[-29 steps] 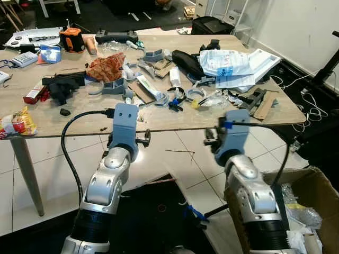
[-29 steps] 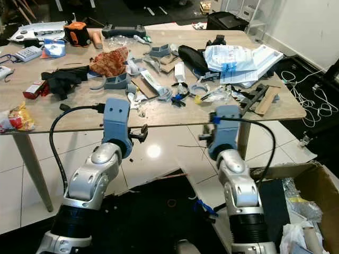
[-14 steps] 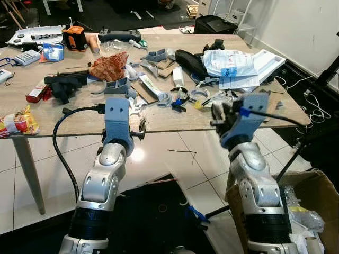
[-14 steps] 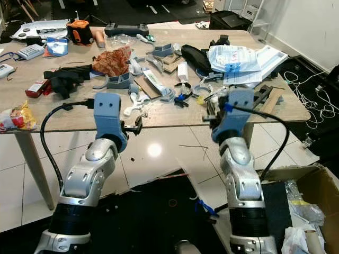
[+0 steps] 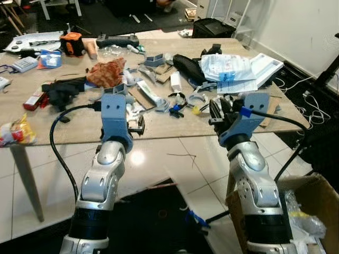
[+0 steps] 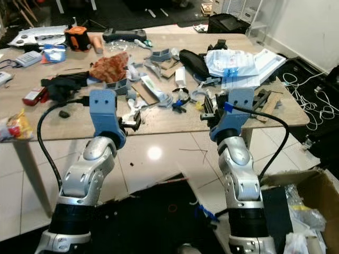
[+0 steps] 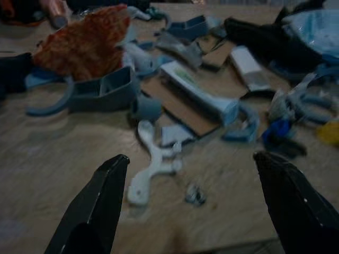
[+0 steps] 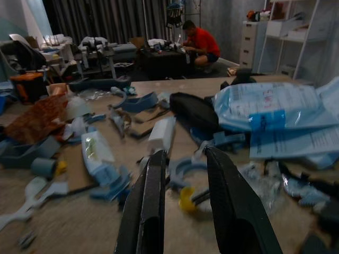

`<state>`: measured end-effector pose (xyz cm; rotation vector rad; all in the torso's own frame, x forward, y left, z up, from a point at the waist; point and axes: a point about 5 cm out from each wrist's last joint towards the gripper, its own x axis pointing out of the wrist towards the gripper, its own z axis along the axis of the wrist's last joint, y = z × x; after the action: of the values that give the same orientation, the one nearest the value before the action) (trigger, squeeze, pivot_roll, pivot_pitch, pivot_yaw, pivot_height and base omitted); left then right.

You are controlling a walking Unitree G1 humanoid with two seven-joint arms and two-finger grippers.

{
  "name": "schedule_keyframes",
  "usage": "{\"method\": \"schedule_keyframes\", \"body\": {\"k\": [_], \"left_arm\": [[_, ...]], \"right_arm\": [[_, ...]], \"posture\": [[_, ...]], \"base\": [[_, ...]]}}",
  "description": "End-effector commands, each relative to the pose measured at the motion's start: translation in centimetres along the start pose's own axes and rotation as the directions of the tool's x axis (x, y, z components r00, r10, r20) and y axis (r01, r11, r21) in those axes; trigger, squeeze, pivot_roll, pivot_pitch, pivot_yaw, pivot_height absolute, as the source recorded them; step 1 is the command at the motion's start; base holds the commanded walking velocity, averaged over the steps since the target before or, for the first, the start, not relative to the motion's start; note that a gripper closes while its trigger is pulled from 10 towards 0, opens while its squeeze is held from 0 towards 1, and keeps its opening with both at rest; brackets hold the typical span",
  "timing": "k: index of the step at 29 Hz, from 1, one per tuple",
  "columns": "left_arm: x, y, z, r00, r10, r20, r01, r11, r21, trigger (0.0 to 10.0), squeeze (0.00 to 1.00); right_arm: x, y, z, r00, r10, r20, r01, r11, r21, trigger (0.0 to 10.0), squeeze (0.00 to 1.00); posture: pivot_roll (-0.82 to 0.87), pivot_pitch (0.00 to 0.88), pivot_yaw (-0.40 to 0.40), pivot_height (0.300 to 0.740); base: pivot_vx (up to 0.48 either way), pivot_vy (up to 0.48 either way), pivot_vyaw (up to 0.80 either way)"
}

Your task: Picking trash to rubbish bin

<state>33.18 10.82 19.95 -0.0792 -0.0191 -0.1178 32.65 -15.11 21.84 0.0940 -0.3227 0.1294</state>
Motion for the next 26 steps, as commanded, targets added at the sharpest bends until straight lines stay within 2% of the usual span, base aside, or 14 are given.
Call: {"method": "schedule_keyframes", "body": {"k": [1, 26], "left_arm": [[-0.18, 0.20, -0.21, 1.000, 0.008, 0.000, -0.008, 1.000, -0.012, 10.0, 0.00], [-0.12, 0.23, -0.17, 1.000, 0.008, 0.006, -0.008, 1.000, -0.012, 10.0, 0.00]], "right_arm": [[0.00, 0.44, 0.11, 1.000, 0.018, 0.015, -0.018, 1.000, 0.011, 10.0, 0.00], [0.00, 0.47, -0.21, 1.000, 0.031, 0.002, -0.031, 0.999, 0.014, 10.0, 0.00]], "posture": [[-0.03, 0.129, -0.013, 0.740], [-0.02, 0.134, -0.014, 0.740]], "base": [[0.375, 0.000, 0.00], [0.378, 0.000, 0.00]]}}
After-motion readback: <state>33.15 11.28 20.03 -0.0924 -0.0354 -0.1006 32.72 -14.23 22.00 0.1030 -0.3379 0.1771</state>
